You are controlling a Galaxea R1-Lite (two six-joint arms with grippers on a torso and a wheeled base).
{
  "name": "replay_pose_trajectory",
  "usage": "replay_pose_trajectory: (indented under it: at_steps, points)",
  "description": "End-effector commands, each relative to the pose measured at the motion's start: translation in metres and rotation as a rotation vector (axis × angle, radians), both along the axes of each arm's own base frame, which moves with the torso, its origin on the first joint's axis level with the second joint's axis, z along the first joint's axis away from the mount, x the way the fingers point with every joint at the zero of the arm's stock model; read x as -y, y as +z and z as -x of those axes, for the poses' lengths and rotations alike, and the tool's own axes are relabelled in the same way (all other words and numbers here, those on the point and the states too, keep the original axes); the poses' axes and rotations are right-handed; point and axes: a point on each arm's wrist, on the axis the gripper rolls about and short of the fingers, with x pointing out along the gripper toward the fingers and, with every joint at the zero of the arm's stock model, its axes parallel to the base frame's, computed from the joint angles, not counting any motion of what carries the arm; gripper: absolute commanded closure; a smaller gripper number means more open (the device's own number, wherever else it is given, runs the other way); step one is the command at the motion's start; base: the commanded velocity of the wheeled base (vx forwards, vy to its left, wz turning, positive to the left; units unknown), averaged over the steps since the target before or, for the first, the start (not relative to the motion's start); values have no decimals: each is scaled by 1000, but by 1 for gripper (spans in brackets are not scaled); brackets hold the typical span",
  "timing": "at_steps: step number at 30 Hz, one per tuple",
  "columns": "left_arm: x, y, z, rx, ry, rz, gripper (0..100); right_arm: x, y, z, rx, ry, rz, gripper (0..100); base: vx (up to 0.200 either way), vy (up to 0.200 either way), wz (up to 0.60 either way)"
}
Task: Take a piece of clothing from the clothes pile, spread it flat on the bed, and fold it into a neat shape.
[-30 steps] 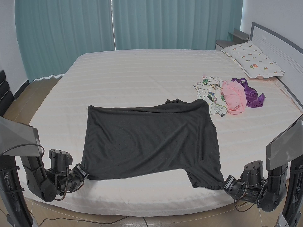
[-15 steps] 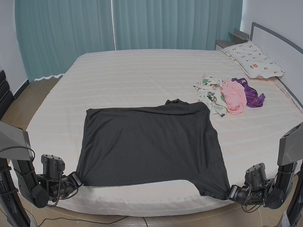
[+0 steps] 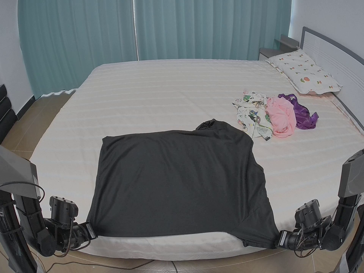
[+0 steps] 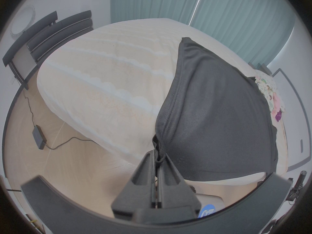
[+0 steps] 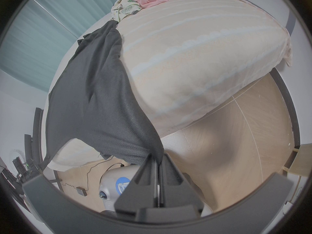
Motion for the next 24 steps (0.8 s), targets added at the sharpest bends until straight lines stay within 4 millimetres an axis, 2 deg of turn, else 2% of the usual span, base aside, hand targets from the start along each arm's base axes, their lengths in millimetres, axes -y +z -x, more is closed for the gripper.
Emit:
replay_pose_trajectory:
  at_steps: [1,8,9,10,11,19,24]
  points:
    - [0,-9,6,-65,-7,-25,100,2,-4,6,-39,3,18,100,0,0,0]
    - [0,-14,5,-77,-4,-21,100,1,-11,4,-56,3,27,100,0,0,0]
    - [0,-15,5,-79,-6,-20,0,1,-11,3,-49,2,26,100,0,0,0]
    - [0,-15,5,-77,-6,-20,0,0,-11,3,-40,1,22,100,0,0,0]
    - [0,-14,5,-74,-5,-19,0,0,-11,2,-34,0,17,0,0,0,0]
    - [0,-8,-3,17,7,8,0,-1,-4,-6,55,-17,-24,0,0,0,0]
    - [1,-11,-2,-3,-4,31,0,-2,-7,-5,40,-15,-21,0,0,0,0]
